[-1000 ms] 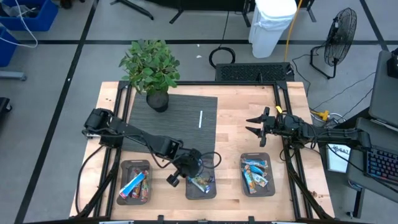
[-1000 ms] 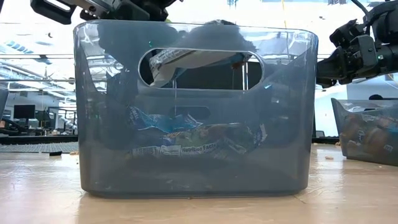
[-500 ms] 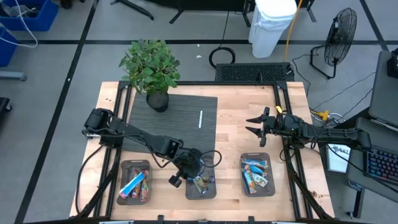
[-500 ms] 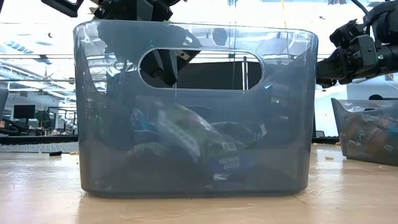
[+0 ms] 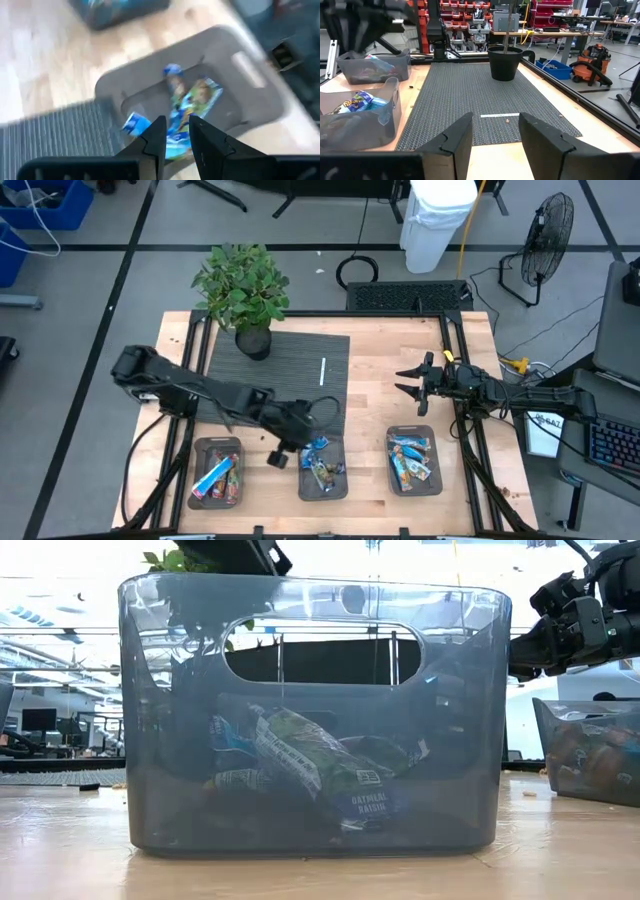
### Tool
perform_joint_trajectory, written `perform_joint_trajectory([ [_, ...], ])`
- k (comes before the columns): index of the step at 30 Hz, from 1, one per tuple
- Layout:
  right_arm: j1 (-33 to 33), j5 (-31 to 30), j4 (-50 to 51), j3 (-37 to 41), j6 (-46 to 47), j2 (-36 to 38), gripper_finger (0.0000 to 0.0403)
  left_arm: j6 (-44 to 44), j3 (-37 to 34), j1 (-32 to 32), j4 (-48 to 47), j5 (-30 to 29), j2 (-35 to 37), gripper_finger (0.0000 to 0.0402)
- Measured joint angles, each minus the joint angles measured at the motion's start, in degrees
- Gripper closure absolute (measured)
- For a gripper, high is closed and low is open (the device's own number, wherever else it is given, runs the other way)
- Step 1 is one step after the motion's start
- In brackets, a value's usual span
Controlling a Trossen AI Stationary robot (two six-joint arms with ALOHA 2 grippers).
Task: Pick and place Granola Bars by type
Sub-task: Return to Home Position
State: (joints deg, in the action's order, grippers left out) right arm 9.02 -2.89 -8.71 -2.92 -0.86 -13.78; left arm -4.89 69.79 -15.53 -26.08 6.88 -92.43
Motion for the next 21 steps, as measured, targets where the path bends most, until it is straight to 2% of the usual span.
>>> perform_joint_trajectory([
  [3, 0.0, 0.0, 0.0, 0.0, 0.0, 0.0, 0.0252, -2.1, -5.9, -0.1, 6.0, 3.0, 6.1, 0.0311],
  [6, 0.0, 0.0, 0.0, 0.0, 0.0, 0.0, 0.0252, -2.1, -15.7, 0.4, 14.8, 3.4, 14.1, 0.0311],
  [13, 0.0, 0.0, 0.1, 0.0, 0.0, -0.1, 0.0252, 3.5, -37.5, 5.0, 31.6, -4.8, 36.4, 0.0311],
  [18, 0.0, 0.0, 0.1, 0.0, 0.0, -0.2, 0.0252, 6.1, -47.5, 7.9, 36.9, -5.9, 50.4, 0.0311],
  [21, 0.0, 0.0, 0.0, 0.0, 0.0, -0.2, 0.0252, 7.1, -51.5, 8.7, 36.8, -6.0, 57.1, 0.0311],
])
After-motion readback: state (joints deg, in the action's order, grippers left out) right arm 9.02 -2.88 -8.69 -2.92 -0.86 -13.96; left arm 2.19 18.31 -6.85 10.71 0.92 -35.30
